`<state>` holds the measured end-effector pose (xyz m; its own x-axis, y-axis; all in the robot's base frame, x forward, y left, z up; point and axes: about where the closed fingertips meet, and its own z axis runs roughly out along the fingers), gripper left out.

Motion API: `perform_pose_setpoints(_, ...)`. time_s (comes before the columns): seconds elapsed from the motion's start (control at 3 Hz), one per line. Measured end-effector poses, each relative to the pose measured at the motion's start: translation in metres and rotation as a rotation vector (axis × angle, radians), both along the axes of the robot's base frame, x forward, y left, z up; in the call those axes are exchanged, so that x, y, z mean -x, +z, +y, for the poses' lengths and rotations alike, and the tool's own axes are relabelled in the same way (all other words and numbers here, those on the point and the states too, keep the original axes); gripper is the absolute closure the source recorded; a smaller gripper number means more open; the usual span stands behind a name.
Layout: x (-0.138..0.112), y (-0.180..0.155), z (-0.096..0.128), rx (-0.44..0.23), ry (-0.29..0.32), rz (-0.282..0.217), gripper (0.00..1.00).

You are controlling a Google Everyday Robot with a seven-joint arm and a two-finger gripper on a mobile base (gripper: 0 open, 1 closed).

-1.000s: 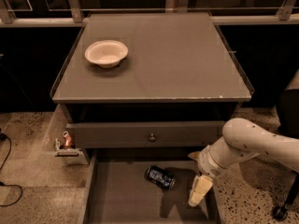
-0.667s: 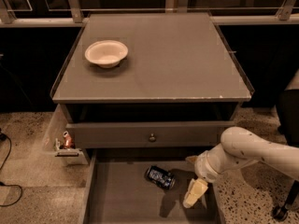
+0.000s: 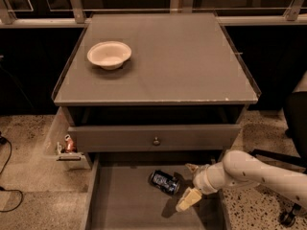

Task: Pick pepsi can from middle drawer and place on counter

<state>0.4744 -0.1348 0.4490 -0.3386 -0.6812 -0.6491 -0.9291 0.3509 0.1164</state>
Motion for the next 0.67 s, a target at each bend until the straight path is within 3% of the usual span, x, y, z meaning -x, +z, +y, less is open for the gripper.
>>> perform_pose_setpoints(0.67, -0.012, -0.055, 0.021, 0.008, -0.06, -0.062, 0.0)
